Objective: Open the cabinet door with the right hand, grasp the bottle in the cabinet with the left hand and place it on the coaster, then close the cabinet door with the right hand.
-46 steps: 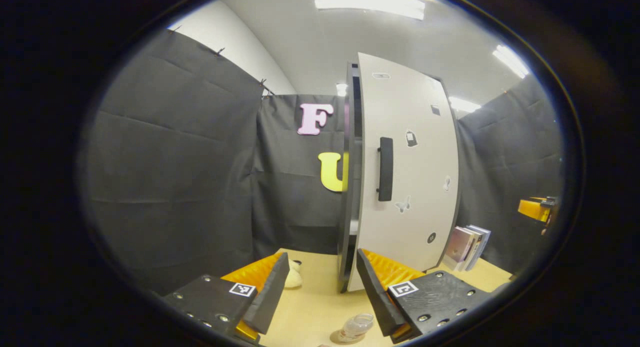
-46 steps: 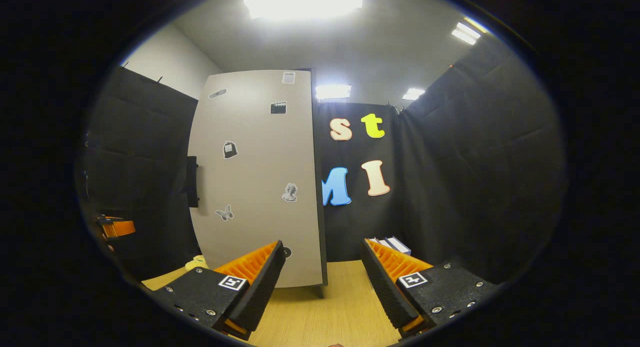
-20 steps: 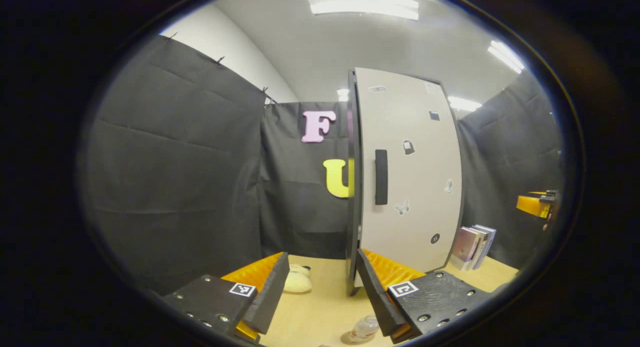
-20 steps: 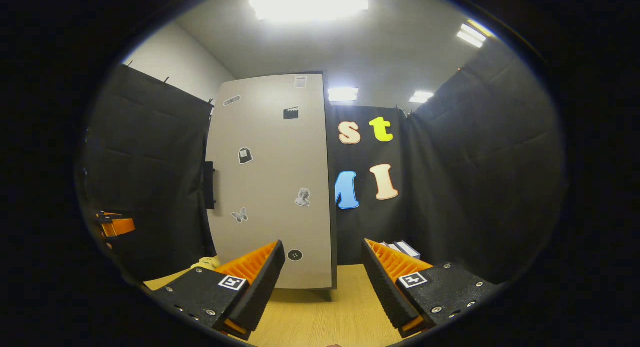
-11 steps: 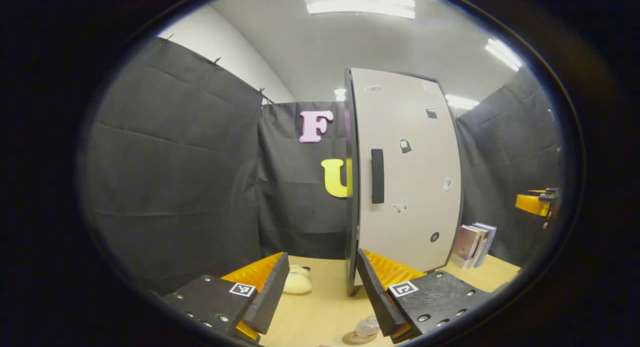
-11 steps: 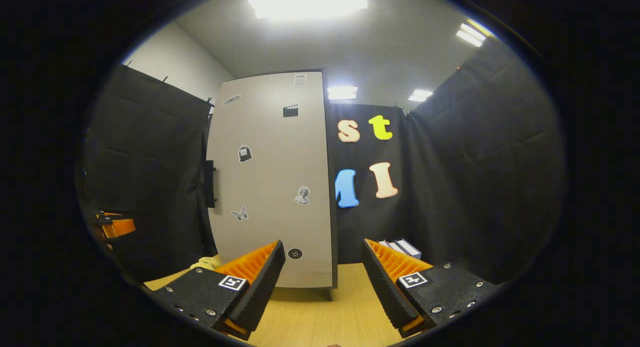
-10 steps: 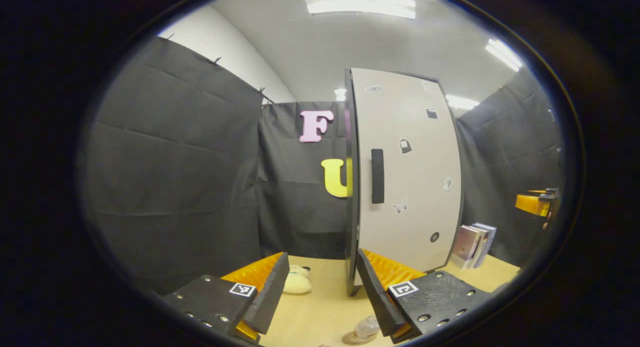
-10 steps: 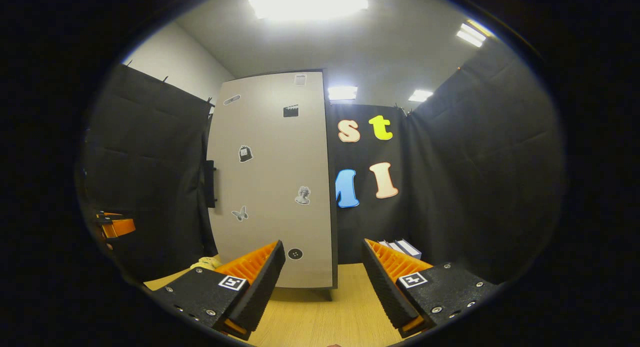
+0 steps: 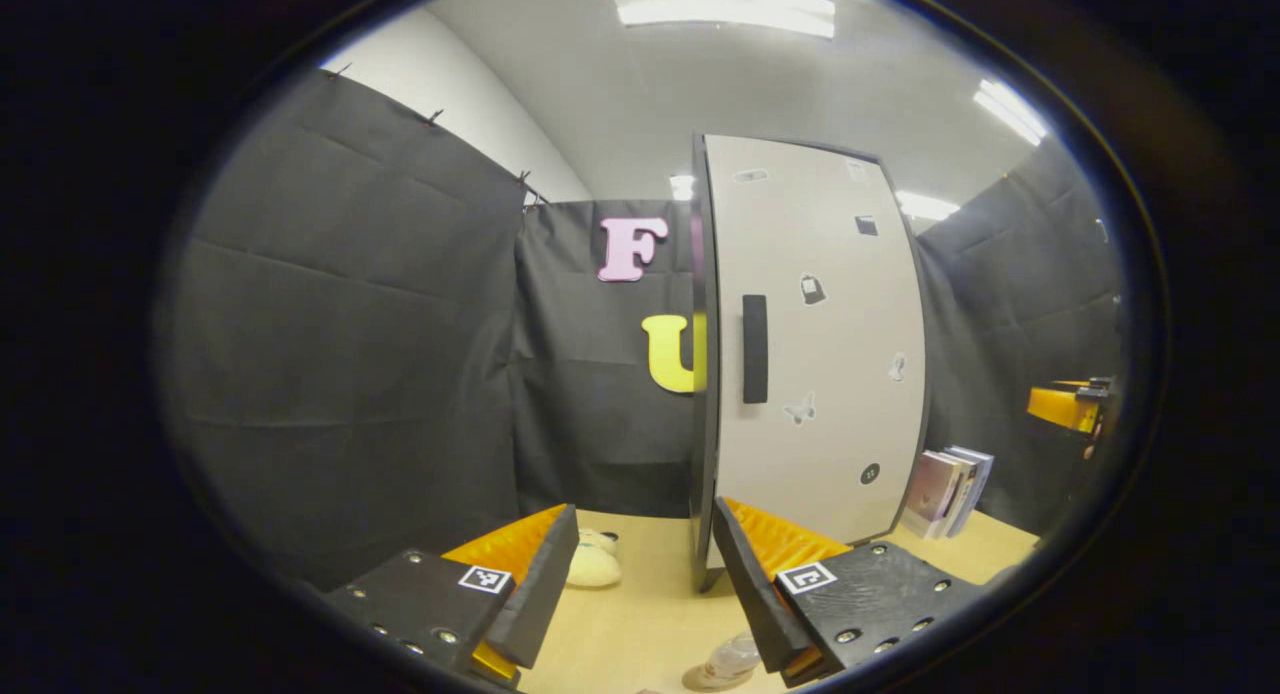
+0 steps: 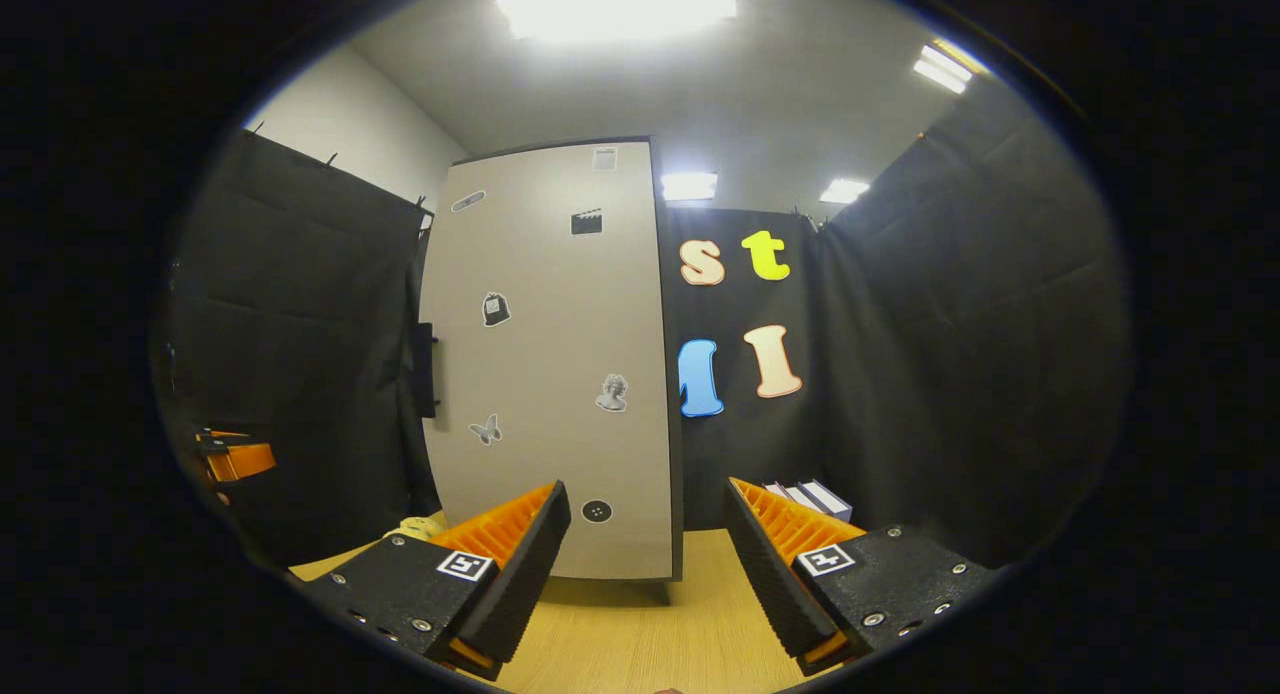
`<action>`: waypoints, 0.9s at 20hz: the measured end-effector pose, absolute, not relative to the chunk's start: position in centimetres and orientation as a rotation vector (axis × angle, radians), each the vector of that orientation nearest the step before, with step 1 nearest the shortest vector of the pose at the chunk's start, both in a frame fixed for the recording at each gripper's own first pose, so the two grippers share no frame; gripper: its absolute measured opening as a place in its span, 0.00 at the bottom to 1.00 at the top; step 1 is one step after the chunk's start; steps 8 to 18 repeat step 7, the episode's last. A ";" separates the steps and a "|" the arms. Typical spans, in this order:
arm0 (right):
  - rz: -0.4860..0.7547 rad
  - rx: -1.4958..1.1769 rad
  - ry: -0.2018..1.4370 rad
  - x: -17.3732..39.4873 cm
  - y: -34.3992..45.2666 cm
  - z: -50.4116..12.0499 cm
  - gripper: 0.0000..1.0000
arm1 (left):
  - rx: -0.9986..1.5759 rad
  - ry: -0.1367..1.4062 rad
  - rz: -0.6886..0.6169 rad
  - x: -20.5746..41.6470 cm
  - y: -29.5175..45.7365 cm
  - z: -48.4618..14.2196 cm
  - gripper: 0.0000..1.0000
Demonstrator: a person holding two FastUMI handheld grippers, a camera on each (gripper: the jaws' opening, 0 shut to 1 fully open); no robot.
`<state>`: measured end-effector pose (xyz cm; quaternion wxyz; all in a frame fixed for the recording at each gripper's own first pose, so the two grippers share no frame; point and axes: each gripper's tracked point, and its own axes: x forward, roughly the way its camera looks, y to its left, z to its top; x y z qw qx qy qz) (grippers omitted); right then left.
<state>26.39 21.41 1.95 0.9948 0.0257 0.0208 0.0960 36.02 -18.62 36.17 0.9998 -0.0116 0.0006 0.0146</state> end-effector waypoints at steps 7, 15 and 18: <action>0.197 0.036 0.040 26.3 21.9 2.0 0.94 | -0.020 0.001 0.035 36.1 -18.8 36.2 0.84; 0.197 0.036 0.040 26.3 21.9 2.0 0.94 | -0.020 0.001 0.035 36.1 -18.8 36.2 0.84; 0.197 0.036 0.040 26.3 21.9 2.0 0.94 | -0.020 0.001 0.035 36.1 -18.8 36.2 0.84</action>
